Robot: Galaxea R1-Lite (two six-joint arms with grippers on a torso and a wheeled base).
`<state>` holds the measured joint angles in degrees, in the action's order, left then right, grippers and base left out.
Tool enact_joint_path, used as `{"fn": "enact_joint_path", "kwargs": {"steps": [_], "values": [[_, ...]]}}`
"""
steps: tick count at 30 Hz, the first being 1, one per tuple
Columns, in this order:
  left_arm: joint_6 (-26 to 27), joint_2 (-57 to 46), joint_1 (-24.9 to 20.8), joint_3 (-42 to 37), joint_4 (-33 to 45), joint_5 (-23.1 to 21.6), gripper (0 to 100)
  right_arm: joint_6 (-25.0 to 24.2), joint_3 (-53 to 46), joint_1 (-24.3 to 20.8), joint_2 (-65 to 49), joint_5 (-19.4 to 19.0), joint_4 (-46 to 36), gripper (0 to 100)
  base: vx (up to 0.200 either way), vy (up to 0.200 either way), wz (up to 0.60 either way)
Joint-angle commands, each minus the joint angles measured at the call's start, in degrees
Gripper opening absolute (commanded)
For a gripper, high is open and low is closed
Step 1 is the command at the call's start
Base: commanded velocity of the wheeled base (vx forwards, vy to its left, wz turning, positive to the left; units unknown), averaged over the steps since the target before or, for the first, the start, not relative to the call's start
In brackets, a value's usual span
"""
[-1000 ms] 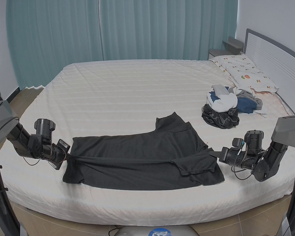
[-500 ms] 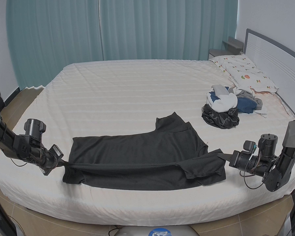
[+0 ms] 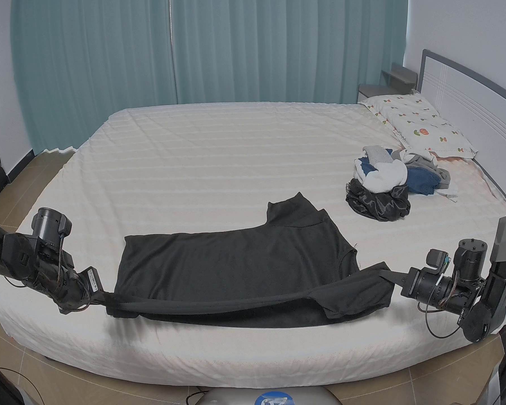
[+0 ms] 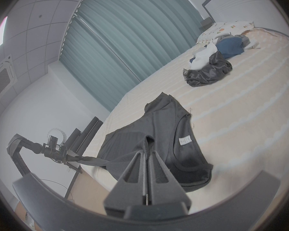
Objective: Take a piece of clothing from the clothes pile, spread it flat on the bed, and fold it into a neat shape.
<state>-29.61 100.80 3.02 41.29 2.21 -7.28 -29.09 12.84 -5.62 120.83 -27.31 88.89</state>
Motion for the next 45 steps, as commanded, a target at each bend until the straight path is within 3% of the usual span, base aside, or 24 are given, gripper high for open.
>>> {"fn": "enact_joint_path", "kwargs": {"steps": [1,5,10,25,32,45], "values": [[1.66,-1.14,-0.91,-0.95,2.01,0.16,0,0.17,-2.47,0.26,-0.42,-0.03,0.58,0,0.000,0.000,0.00],[5.35,-2.81,-0.91,-0.77,6.41,0.07,0,-0.01,-3.87,0.79,-2.80,-1.43,0.58,0,0.000,0.000,0.00],[5.88,-5.97,-1.00,-0.86,8.25,0.16,0,0.08,-4.66,1.49,-3.76,-2.05,0.58,0,0.000,0.000,0.00],[6.23,-7.99,-0.91,-0.77,8.08,-0.02,0,-0.27,-5.19,2.72,-5.96,-2.14,0.58,0,0.000,0.000,0.00],[9.75,-9.84,-0.83,-1.48,10.89,0.16,0,-0.09,-7.04,2.63,-6.58,-2.14,0.58,0,0.000,0.000,0.00],[10.80,-7.90,-0.74,-0.86,12.21,0.16,0,0.52,-8.27,2.28,-4.91,-2.31,0.05,0,0.000,0.000,0.00]]}}
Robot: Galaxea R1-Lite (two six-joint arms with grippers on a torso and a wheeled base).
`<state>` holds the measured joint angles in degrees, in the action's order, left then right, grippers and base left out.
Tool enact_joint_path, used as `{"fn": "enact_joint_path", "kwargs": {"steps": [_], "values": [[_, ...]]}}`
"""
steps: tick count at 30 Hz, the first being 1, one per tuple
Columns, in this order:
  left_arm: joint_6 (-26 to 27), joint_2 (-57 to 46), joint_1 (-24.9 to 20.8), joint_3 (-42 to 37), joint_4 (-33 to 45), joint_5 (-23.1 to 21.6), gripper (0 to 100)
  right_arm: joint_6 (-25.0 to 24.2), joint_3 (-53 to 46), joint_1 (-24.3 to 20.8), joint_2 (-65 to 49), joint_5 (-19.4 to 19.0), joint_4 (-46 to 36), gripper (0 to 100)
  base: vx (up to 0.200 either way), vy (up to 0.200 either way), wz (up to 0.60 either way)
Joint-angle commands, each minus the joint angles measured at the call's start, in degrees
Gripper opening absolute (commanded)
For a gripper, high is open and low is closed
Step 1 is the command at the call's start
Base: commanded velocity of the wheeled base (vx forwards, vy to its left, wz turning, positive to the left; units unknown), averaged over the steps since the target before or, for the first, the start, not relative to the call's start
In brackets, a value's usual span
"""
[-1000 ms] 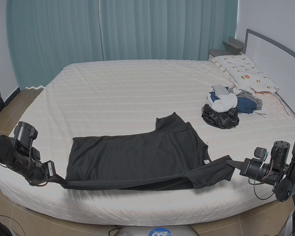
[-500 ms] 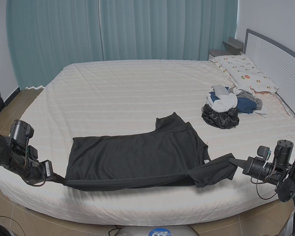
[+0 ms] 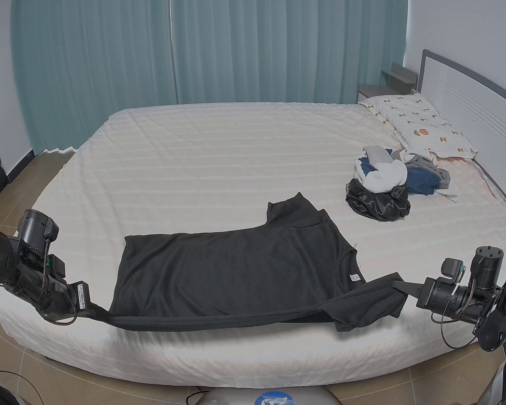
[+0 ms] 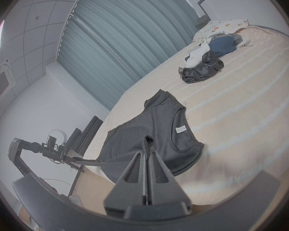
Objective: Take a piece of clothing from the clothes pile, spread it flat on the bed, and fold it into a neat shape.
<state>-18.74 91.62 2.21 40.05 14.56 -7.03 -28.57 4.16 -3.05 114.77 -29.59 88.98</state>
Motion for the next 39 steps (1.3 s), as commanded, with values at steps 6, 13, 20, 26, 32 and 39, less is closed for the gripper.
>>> {"fn": "enact_joint_path", "kwargs": {"steps": [6,13,20,26,32,39], "values": [[-0.69,7.96,0.17,3.55,-0.76,-0.17,0,0.89,4.54,-0.38,6.95,0.06,-0.03,0,0.000,0.000,0.00],[-2.36,14.64,1.57,8.03,-0.93,-0.44,0,0.89,10.87,-1.08,12.05,0.06,-0.56,0,0.000,0.000,0.00],[-5.52,22.72,1.40,8.82,-12.89,-0.35,0,0.89,16.50,-1.79,17.68,0.14,-1.53,0,0.000,0.000,0.00],[-9.12,27.73,0.87,10.49,-18.25,-0.26,0,0.89,21.33,-1.87,21.37,0.32,-3.90,0,0.000,0.000,0.00],[-11.76,31.86,0.96,13.22,-20.00,-0.26,0,0.71,27.04,-1.96,26.47,1.90,-4.69,0,0.000,0.000,0.00],[-15.28,34.15,0.87,14.71,-23.08,-0.26,0,0.36,30.56,-1.96,28.75,2.78,-4.43,0,0.000,0.000,0.00]]}}
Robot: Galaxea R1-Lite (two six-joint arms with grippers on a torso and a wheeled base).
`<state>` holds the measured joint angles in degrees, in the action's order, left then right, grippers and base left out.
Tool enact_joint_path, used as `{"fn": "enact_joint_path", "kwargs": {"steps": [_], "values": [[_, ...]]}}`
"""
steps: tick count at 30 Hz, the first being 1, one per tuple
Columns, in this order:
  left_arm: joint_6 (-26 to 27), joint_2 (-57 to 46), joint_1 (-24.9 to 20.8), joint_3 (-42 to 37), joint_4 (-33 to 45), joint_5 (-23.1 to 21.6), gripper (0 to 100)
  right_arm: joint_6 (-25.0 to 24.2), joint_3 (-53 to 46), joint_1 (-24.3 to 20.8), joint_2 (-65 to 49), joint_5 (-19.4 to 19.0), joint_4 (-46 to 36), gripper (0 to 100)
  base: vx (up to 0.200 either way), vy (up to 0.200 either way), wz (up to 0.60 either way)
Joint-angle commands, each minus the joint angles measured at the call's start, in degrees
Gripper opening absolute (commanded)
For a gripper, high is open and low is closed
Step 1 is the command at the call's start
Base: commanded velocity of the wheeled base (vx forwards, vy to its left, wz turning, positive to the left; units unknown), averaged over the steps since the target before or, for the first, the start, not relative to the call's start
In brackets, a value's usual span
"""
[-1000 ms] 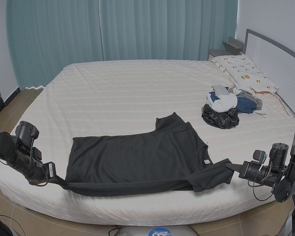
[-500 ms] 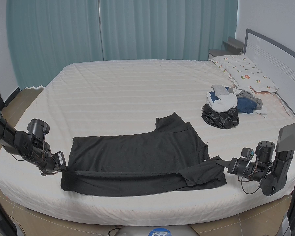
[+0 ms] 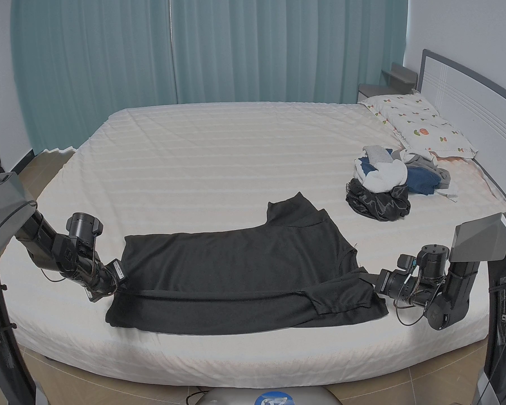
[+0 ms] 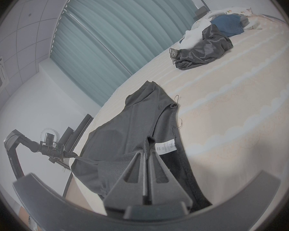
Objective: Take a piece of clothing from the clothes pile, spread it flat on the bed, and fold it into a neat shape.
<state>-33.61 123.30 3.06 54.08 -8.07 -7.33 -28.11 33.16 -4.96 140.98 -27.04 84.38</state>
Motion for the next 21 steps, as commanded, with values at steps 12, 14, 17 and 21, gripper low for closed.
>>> {"fn": "enact_joint_path", "kwargs": {"steps": [12,14,17,21], "values": [[-4.71,3.62,0.02,1.12,-4.76,0.21,0,-0.37,5.60,-1.37,5.00,1.73,0.78,100,0.000,0.000,0.00],[-5.85,3.62,0.02,1.56,-4.67,0.21,0,-0.37,5.95,-1.45,5.09,2.43,0.96,100,0.000,0.000,0.00],[-8.31,3.71,0.02,2.35,-4.67,0.21,100,-0.54,6.13,-1.28,4.30,3.84,1.05,100,0.000,0.000,0.00],[-10.16,3.53,0.46,2.52,-4.76,0.03,100,-4.32,4.37,-0.58,0.17,5.59,1.84,100,0.000,0.000,0.00]]}}
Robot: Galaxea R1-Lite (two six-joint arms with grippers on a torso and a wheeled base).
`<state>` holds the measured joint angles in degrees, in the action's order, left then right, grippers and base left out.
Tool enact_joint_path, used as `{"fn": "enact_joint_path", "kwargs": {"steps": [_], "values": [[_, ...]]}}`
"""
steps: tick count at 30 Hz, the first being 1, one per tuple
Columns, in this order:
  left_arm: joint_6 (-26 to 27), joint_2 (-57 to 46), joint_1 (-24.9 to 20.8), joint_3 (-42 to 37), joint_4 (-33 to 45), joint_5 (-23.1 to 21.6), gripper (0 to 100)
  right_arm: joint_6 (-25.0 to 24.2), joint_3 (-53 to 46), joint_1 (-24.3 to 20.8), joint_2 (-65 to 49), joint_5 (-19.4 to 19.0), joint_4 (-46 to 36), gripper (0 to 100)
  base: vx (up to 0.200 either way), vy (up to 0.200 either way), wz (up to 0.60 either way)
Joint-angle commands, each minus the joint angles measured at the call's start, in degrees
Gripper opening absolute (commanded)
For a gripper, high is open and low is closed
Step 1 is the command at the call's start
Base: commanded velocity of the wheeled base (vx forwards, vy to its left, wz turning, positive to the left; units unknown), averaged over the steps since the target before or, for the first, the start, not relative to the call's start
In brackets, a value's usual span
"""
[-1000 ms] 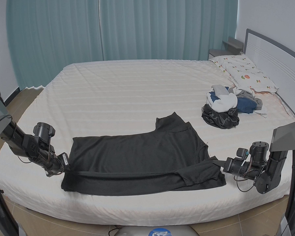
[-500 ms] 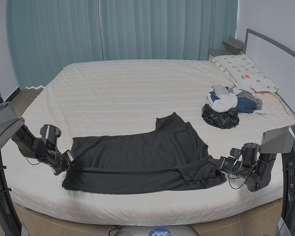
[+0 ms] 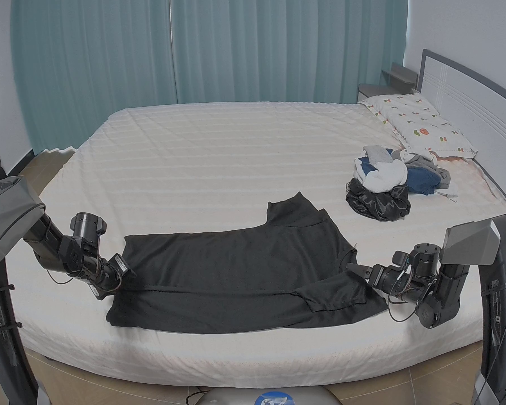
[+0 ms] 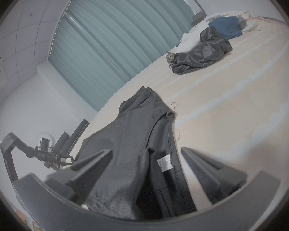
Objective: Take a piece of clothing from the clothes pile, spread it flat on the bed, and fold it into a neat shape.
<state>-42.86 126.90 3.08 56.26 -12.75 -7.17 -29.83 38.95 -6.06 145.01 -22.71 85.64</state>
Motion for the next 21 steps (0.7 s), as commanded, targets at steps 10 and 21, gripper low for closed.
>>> {"fn": "enact_joint_path", "kwargs": {"steps": [10,21], "values": [[-8.64,-4.21,4.21,-0.54,-2.98,-7.95,100,-13.94,-16.54,-4.49,-16.25,5.66,0.58,100,0.000,0.000,0.00],[-11.28,-6.14,7.73,-2.29,-3.33,-17.27,100,-26.60,-20.49,-13.63,-15.19,13.48,-0.74,100,0.000,0.000,0.00]]}}
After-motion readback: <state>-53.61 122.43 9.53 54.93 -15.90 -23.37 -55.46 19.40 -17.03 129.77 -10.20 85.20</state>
